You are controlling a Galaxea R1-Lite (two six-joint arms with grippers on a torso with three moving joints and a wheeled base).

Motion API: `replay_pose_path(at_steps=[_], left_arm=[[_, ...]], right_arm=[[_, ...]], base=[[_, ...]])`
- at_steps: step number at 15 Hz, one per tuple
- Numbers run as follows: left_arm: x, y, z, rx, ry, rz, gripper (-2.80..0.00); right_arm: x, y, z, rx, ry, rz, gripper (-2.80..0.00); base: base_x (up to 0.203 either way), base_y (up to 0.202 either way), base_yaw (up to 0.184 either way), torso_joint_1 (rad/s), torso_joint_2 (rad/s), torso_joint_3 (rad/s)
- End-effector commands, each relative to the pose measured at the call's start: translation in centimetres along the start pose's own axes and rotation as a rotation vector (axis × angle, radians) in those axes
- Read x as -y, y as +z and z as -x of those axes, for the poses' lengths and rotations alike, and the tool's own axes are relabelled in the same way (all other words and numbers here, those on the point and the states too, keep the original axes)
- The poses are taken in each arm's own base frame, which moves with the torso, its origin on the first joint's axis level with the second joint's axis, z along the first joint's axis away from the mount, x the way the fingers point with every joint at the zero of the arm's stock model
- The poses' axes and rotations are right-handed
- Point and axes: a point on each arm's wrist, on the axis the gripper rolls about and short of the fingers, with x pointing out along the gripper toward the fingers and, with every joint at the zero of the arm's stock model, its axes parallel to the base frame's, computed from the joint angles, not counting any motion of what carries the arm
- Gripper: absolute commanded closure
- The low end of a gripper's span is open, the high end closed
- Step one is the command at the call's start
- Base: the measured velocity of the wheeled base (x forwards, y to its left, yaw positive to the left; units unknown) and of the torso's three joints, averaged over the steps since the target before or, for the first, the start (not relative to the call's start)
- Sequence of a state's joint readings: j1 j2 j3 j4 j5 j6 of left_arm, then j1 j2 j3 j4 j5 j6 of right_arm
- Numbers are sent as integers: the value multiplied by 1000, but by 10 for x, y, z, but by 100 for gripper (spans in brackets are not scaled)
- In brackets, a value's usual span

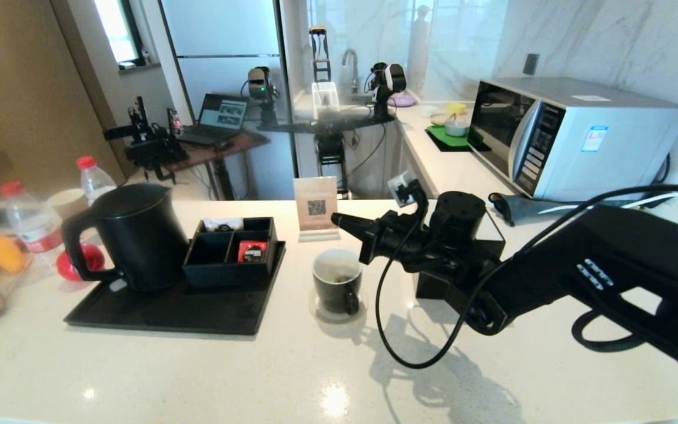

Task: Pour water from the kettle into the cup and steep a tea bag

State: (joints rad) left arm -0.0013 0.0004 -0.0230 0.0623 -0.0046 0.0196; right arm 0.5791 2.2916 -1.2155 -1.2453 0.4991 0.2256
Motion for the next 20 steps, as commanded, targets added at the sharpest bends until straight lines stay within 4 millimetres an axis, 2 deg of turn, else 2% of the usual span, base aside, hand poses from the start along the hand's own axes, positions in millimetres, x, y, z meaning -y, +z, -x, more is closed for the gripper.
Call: replay_pose_path(at_steps=[1,3,4,9,11,15,20], left_arm=[[0,0,0,0,0,0,0],[0,0,0,0,0,0,0],[0,0,0,0,1,0,0],[0,0,0,0,0,0,0],[0,0,0,0,0,0,0],[0,0,0,0,0,0,0],[0,0,0,0,1,0,0]], right_arm=[[0,-11,-4,-16,9,-10,0],[-2,-6,-5,-4,14,-4,0],[-3,3,-6,18,17,8,0],[-11,71,-13,116,31,63,0],[-15,85,-11,127,34,69,0],[-15,79,-10,115,29,63,0],[-12,48,-4,62,19,34,0]], base=[[0,0,0,0,0,0],[0,0,0,0,0,0],[0,0,0,0,0,0],[0,0,0,0,0,0],[0,0,0,0,0,0],[0,0,0,0,0,0],[0,0,0,0,0,0]])
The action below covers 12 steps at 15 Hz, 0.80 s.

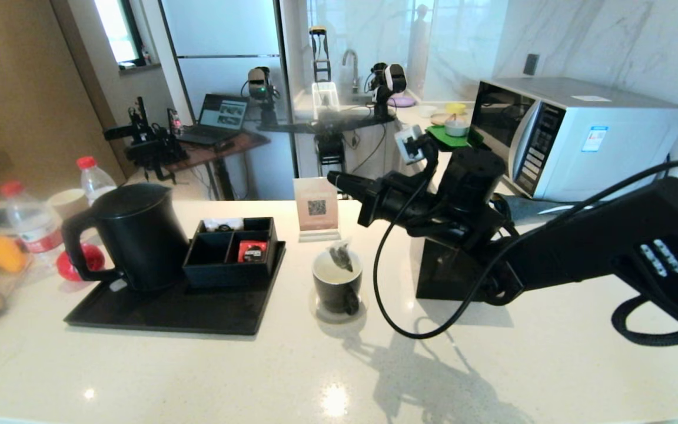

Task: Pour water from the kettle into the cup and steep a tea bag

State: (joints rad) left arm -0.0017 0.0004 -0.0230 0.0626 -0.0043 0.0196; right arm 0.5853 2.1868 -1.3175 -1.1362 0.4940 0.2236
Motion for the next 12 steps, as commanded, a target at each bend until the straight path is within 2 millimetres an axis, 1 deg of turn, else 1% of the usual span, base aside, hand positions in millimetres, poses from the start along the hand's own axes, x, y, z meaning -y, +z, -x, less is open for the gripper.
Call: replay_pose_path(at_steps=[1,9,10,12], left_arm=[[0,0,0,0,0,0,0],[0,0,0,0,0,0,0],[0,0,0,0,0,1,0],[0,0,0,0,0,1,0]], right_arm=[[2,-20,5,-36,-5,-21,0],[7,-82,21,-151,-27,-60,0],[7,-85,20,-156,-27,-57,0],[7,-80,18,-142,-22,-49,0]], base=[[0,0,0,0,0,0],[0,0,0,0,0,0],[0,0,0,0,0,0],[0,0,0,0,0,0]])
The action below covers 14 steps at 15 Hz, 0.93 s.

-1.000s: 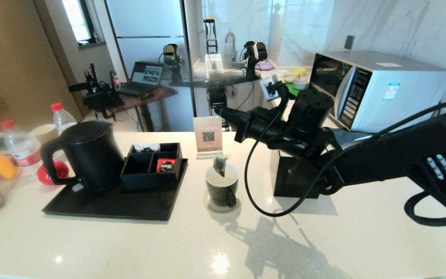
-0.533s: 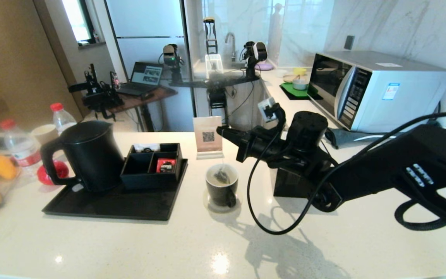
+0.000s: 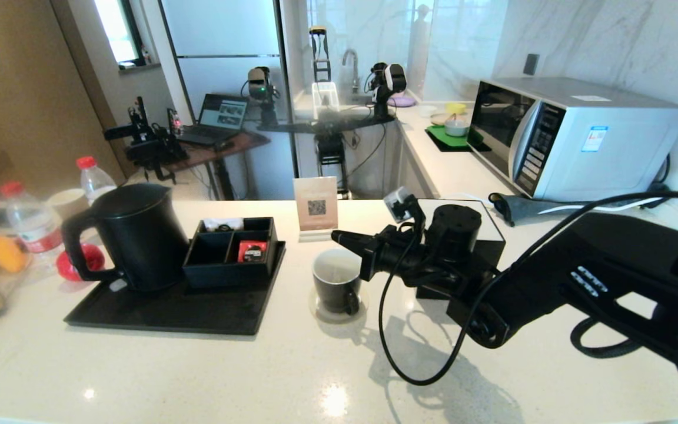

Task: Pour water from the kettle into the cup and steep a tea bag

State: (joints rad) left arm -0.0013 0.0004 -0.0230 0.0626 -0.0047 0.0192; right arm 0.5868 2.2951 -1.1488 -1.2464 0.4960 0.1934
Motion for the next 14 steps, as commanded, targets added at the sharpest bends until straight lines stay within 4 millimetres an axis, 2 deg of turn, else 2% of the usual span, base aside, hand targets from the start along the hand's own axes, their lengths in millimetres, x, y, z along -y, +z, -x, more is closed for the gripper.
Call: replay_pose_path(at_steps=[1,10,12,14], left_arm=[[0,0,0,0,1,-1,0],[0,0,0,0,1,1,0],[0,0,0,0,0,1,0],[0,0,0,0,0,1,0]], right_arm=[[0,4,-3,18,8,9,0],[-21,96,5,199,42,106,0],[-22,108,2,221,47,117,0],[-21,109,1,218,47,116,0]], base=[[0,0,0,0,0,0],[0,0,0,0,0,0],[0,0,0,0,0,0],[0,0,0,0,0,0]])
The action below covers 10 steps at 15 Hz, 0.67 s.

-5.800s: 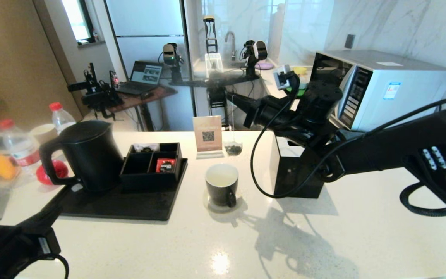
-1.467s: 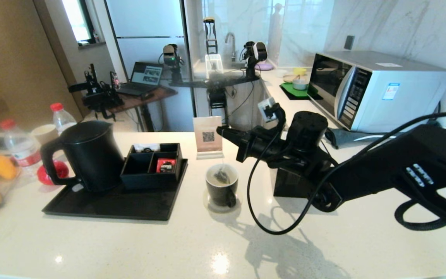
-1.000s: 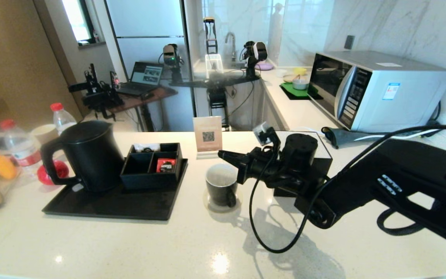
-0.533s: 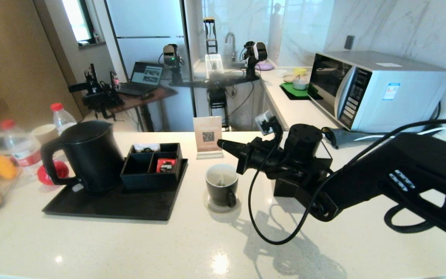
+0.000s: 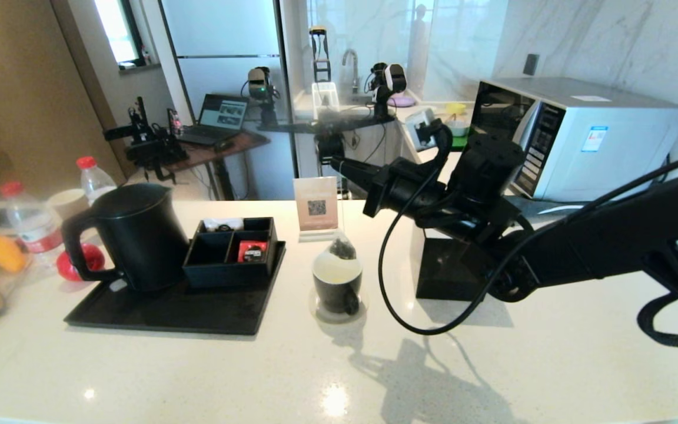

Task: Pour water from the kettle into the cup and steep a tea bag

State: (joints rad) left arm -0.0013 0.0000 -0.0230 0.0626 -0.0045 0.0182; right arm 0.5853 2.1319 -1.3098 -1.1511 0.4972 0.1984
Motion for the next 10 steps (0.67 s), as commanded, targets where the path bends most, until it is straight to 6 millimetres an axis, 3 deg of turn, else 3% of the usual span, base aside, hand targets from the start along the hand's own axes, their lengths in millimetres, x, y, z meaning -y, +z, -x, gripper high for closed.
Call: replay_pose_path(at_steps=[1,10], left_arm=[[0,0,0,0,0,0,0],[0,0,0,0,0,0,0]], right_arm=[[-1,5,-1,17,7,8,0],[3,-44,8,-79,-9,-39,0]], base=[[0,0,0,0,0,0],[0,0,0,0,0,0]])
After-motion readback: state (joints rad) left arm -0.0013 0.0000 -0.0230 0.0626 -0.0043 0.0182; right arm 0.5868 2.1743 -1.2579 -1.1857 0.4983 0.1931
